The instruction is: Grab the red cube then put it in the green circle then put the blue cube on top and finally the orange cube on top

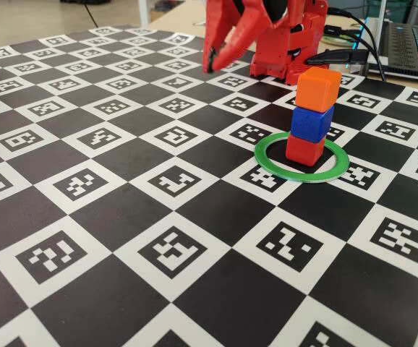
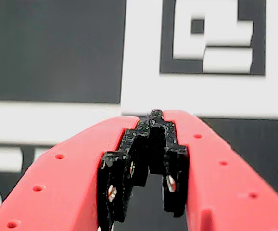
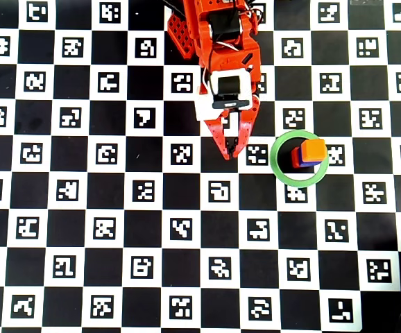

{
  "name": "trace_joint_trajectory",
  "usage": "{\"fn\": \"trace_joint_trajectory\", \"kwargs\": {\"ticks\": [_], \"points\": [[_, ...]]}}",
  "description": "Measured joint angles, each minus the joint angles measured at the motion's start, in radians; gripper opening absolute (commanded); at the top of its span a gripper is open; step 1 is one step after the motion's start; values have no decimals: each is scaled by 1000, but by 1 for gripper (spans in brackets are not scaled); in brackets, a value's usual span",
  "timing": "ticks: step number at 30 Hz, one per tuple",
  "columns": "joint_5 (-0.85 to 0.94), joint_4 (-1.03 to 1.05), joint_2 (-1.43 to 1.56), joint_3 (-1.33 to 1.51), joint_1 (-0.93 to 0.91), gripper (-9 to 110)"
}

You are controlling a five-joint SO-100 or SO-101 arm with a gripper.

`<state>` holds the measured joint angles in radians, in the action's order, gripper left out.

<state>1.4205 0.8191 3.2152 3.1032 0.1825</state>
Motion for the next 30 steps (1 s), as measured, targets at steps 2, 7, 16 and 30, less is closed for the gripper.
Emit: {"fn": "trace_joint_trajectory", "kwargs": {"ticks": [2,7,16,30], "points": [[0,52,44,8,0,-6],[12,141,94,21,-17,-6],[34,302,94,26,-28,-6],[130,445,94,25,-44,-6]]}}
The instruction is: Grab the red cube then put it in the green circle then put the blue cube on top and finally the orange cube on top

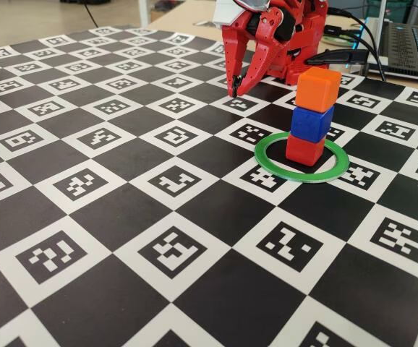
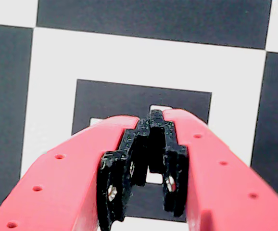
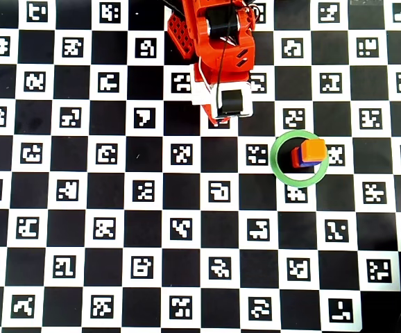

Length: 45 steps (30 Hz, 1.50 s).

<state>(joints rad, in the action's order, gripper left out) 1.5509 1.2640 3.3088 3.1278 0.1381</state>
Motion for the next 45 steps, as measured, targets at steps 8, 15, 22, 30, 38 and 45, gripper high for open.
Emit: {"fn": "trace_joint_trajectory", "kwargs": {"ticks": [8,15,22,30,38,45], "points": [[3,0,0,0,-9,-6],[-17,2,0,0,-20,-6],[-48,2,0,0,-52,-6],[-48,2,0,0,-52,-6],[-48,3,0,0,-52,-6],[-48,3,0,0,-52,-6]]}}
